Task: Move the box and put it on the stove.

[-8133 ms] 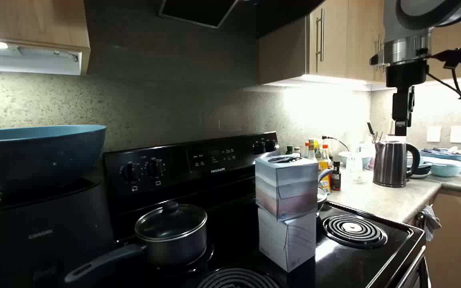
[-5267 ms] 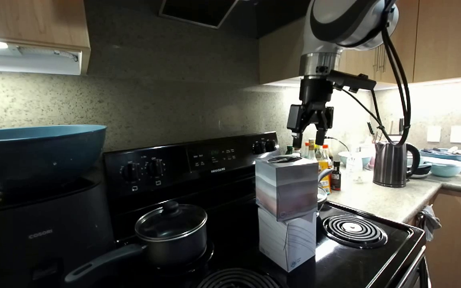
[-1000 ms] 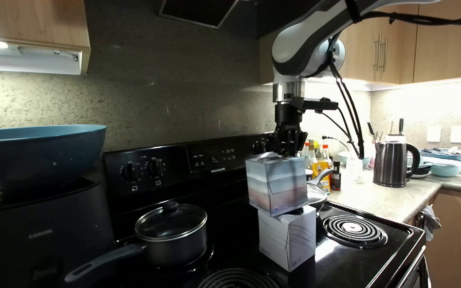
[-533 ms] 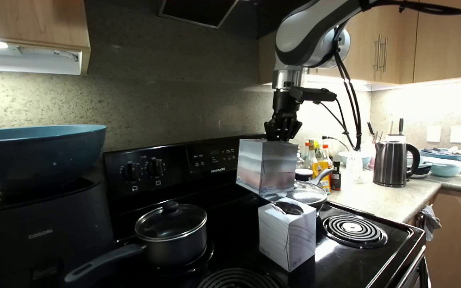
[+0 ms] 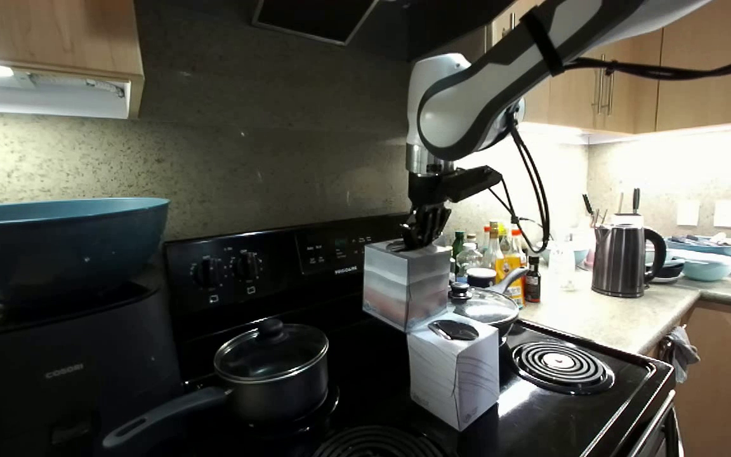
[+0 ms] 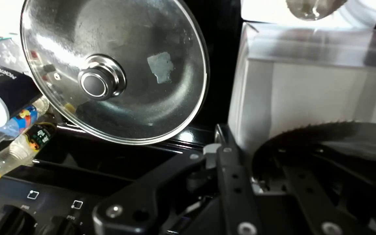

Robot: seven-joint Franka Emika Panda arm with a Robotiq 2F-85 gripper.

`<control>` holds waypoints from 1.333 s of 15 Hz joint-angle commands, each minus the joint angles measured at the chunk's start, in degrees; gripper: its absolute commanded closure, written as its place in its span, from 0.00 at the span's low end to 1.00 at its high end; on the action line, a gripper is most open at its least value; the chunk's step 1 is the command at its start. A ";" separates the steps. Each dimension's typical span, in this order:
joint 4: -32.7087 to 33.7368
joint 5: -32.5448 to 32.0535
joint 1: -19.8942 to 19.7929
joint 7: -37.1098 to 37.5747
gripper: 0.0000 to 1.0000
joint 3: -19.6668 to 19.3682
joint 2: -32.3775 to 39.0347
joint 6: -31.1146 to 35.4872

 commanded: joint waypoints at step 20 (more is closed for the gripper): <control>-0.44 -6.10 1.43 6.89 0.96 -0.67 0.27 3.58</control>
